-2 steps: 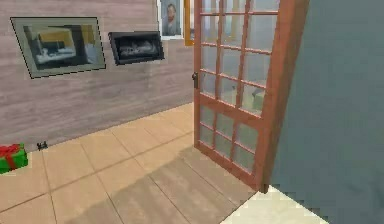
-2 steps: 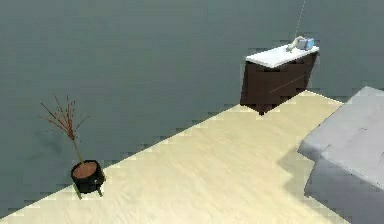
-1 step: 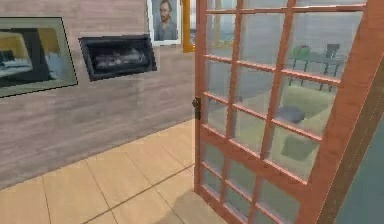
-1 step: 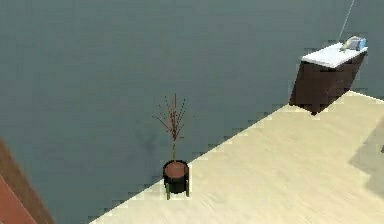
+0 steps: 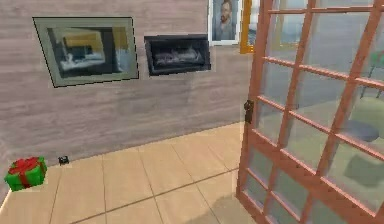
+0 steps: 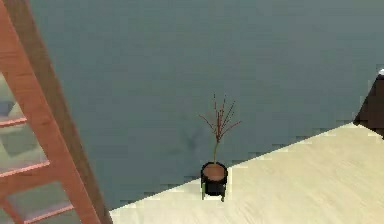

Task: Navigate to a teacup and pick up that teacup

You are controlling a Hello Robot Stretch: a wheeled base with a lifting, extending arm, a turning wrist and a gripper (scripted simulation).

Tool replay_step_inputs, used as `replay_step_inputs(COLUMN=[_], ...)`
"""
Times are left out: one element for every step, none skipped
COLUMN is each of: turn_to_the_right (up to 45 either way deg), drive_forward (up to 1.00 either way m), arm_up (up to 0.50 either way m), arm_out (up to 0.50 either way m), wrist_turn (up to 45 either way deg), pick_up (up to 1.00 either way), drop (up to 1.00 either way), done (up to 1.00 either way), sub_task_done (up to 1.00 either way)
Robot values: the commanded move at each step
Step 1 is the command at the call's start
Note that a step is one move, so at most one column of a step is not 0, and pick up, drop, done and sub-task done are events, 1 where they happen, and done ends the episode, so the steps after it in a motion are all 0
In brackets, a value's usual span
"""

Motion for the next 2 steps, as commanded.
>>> replay_step_inputs(turn_to_the_right=[0.0, -9.0], drive_forward=[1.0, 0.0], arm_up=[0.0, 0.0], arm_out=[0.0, 0.0], wrist_turn=[0.0, 0.0], pick_up=[0.0, 0.0], drop=[0.0, 0.0], done=[0.0, 0.0], sub_task_done=[0.0, 0.0])
